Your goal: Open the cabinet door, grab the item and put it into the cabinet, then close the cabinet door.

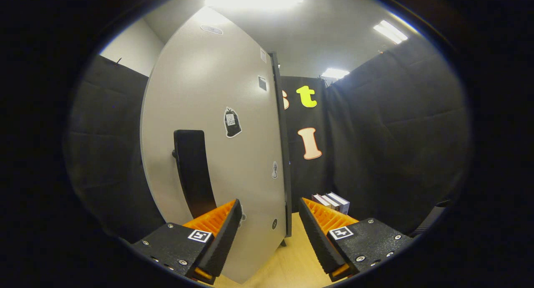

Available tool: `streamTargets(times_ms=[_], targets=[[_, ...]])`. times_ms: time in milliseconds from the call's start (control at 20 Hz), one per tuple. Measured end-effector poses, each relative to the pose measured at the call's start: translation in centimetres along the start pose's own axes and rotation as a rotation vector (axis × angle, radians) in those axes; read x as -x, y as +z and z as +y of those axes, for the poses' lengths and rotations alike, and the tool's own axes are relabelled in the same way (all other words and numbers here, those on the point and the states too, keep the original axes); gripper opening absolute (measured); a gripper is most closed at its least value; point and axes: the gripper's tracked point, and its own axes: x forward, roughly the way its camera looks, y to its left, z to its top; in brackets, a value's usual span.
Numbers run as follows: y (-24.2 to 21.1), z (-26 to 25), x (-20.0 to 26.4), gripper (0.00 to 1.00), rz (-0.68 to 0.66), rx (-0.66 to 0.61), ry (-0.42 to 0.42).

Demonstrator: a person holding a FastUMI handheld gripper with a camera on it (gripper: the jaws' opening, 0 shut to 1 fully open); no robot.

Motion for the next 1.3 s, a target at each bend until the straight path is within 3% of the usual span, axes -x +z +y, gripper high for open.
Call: streamTargets(times_ms=[400,750,1300], targets=[[-0.1,4.0,-3.8,0.88,0.018,-0.007,0.125],[-0.5,7.4,-3.6,0.93,0.014,0.04,0.2],[0.7,5.1,-0.4,0.93,-0.019,0.03,0.161]])
